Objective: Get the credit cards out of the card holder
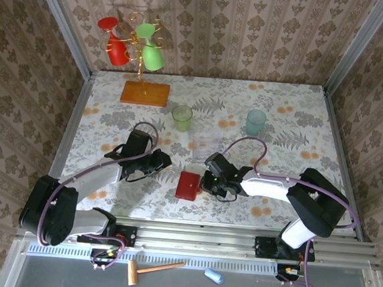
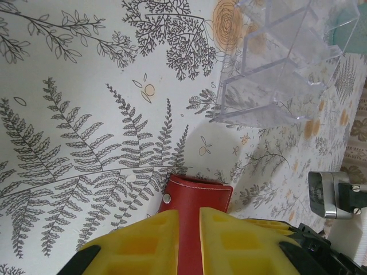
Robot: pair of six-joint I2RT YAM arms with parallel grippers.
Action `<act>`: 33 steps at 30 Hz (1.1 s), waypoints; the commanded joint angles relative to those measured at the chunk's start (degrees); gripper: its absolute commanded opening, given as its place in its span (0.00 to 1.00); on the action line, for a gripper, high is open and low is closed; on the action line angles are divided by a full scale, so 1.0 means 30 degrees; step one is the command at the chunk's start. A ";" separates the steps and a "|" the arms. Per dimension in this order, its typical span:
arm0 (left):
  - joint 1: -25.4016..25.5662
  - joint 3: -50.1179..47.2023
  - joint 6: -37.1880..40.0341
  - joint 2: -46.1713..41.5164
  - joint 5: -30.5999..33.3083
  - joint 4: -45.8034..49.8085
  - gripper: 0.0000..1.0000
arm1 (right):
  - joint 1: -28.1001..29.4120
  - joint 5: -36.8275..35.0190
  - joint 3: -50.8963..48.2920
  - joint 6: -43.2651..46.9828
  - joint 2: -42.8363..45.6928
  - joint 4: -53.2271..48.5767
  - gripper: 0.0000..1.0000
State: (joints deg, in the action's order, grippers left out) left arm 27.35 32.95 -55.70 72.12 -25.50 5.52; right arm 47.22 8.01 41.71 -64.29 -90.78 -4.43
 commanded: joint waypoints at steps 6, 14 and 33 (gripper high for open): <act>0.0114 0.0721 -0.0022 0.0160 0.0106 -0.0637 0.18 | -0.0280 -0.0602 0.0300 0.0848 0.1705 -0.1595 0.05; 0.0110 0.0824 0.0081 0.0014 0.0120 -0.0608 0.18 | -0.0612 -0.0416 0.0777 0.2373 0.3317 -0.2955 0.03; 0.0663 0.0501 -0.0317 -0.0891 0.0735 -0.0460 0.18 | -0.0622 0.1607 0.3029 0.4953 0.3806 -0.4004 0.00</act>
State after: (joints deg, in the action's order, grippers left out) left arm 28.88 33.54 -55.90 70.81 -24.16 4.27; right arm 45.56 10.79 48.42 -51.29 -79.35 -15.49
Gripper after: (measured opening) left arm 0.182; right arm 0.060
